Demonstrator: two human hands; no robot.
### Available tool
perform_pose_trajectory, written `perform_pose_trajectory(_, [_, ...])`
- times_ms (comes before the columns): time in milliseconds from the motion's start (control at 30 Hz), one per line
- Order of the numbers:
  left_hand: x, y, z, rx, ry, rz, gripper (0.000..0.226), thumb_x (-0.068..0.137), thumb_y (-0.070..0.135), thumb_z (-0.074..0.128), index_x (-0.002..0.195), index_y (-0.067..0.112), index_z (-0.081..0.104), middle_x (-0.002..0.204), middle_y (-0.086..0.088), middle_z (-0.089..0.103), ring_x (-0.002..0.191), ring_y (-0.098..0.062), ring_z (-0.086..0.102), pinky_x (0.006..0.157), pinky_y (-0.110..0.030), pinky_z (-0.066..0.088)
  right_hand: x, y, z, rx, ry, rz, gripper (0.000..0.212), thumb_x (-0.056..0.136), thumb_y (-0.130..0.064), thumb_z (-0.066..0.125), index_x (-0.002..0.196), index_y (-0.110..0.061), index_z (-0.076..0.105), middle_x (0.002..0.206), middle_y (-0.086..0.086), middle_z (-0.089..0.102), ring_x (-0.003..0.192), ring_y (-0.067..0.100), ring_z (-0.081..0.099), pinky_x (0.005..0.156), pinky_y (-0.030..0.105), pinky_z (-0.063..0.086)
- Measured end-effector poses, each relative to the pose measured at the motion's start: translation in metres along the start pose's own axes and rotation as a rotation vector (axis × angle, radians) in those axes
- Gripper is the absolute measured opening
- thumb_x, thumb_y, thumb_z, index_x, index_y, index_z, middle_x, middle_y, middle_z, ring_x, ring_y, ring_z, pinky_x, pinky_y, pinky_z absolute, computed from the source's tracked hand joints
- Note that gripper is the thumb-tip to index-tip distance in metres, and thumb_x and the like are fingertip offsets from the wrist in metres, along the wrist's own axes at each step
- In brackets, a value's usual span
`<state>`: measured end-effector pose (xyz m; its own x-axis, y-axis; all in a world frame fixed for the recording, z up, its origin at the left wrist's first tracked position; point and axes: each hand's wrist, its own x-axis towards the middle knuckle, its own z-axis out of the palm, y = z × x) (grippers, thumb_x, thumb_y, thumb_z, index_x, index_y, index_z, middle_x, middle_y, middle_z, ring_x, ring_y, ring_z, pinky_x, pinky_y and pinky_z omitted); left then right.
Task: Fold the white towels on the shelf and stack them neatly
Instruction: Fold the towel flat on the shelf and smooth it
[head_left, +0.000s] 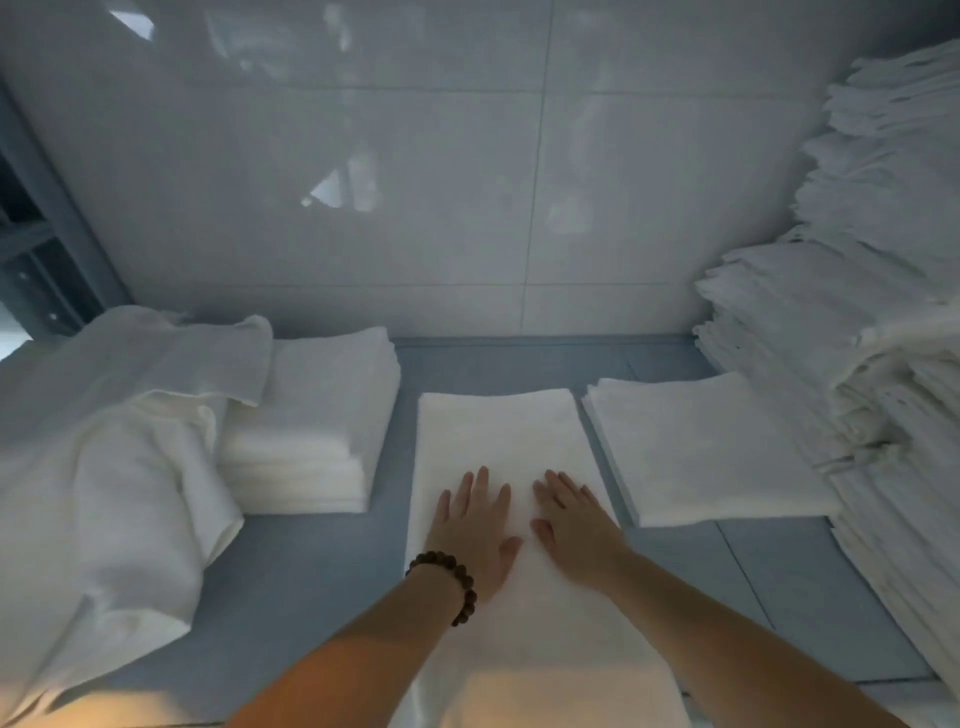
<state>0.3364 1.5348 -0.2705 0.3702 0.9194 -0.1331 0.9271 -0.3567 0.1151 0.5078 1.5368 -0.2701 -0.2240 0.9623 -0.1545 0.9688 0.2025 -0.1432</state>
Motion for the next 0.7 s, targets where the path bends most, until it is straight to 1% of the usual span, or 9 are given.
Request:
perform_pose_trajectory(167, [-0.067, 0.018, 0.02, -0.009, -0.092, 0.014, 0.069, 0.094, 0.055, 0.018, 0.148, 0.024, -0.011, 0.154, -0.01, -0.022, 0.141, -0.029, -0.021, 0.114, -0.045, -0.011, -0.067, -0.027, 0.016, 0.062, -0.01, 0.035, 0.058, 0.101, -0.039, 0.021, 0.151, -0.017, 0.0, 0.159, 0.004, -0.009, 0.146, 0.019, -0.013, 0.116, 0.033, -0.01])
perform_pose_trajectory(333, [-0.089, 0.005, 0.031, 0.004, -0.052, 0.033, 0.067, 0.092, 0.062, 0.01, 0.141, 0.032, -0.024, 0.152, -0.005, -0.028, 0.137, -0.023, -0.031, 0.114, -0.041, -0.015, -0.092, -0.031, 0.028, -0.006, -0.023, 0.073, 0.062, 0.099, -0.049, 0.014, 0.148, -0.021, -0.012, 0.156, 0.002, -0.02, 0.143, 0.019, -0.022, 0.115, 0.038, -0.015])
perform_pose_trajectory(433, [-0.079, 0.0, 0.034, 0.028, -0.024, 0.042, 0.067, 0.089, 0.065, 0.004, 0.139, 0.032, -0.026, 0.152, -0.003, -0.028, 0.135, -0.022, -0.033, 0.113, -0.041, -0.017, -0.083, -0.03, 0.031, -0.032, 0.0, 0.08, 0.063, 0.098, -0.052, 0.009, 0.148, -0.022, -0.014, 0.156, 0.001, -0.022, 0.142, 0.018, -0.024, 0.115, 0.039, -0.016])
perform_pose_trajectory(567, [-0.048, -0.012, 0.032, 0.049, -0.014, 0.042, 0.071, 0.088, 0.066, 0.005, 0.145, 0.03, -0.017, 0.154, -0.003, -0.023, 0.14, -0.023, -0.025, 0.112, -0.041, -0.016, -0.054, -0.023, 0.028, -0.029, 0.026, 0.077, 0.062, 0.098, -0.051, 0.01, 0.149, -0.022, -0.009, 0.157, 0.002, -0.017, 0.143, 0.018, -0.021, 0.116, 0.04, -0.015])
perform_pose_trajectory(700, [-0.006, -0.028, 0.028, 0.043, -0.02, 0.038, 0.075, 0.085, 0.069, 0.002, 0.146, 0.029, -0.015, 0.155, -0.004, -0.021, 0.142, -0.023, -0.022, 0.114, -0.042, -0.012, -0.012, -0.011, 0.021, -0.023, 0.026, 0.068, 0.062, 0.098, -0.051, 0.011, 0.15, -0.022, -0.008, 0.158, 0.002, -0.015, 0.144, 0.017, -0.018, 0.117, 0.04, -0.012])
